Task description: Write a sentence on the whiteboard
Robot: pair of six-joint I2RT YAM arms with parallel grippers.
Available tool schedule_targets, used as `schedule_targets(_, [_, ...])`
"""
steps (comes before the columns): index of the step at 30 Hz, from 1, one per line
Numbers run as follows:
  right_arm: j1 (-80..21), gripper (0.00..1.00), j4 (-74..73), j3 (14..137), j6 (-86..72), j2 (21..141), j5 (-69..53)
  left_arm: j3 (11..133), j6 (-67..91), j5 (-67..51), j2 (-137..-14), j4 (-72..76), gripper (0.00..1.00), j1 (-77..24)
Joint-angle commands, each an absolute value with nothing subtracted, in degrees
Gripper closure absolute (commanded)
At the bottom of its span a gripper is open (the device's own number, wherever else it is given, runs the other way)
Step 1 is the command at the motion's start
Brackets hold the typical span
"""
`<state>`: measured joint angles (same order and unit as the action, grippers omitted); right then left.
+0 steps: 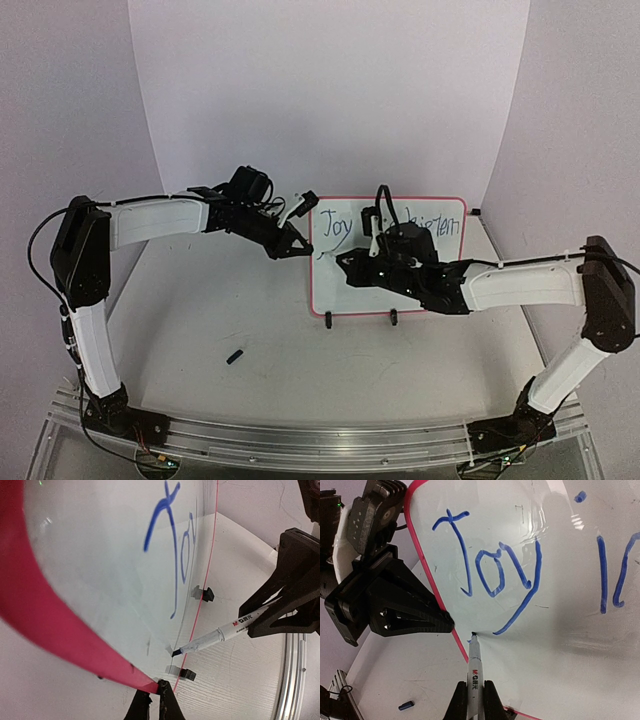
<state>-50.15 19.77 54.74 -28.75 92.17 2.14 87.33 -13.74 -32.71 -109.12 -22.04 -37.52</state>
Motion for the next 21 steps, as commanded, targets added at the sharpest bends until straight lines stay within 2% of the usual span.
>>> schedule_targets(1, [-49.6, 1.00, 20.9, 57.5, -28.6, 94.5, 2.2, 86.5, -18.2, -28.9, -110.0, -30.7, 1.00, -39.1])
schedule_targets(21, [-49.6, 1.00, 19.5, 53.4, -30.7, 94.4, 1.4, 86.5, -18.3, -28.9, -109.9, -30.7, 1.00, -39.1])
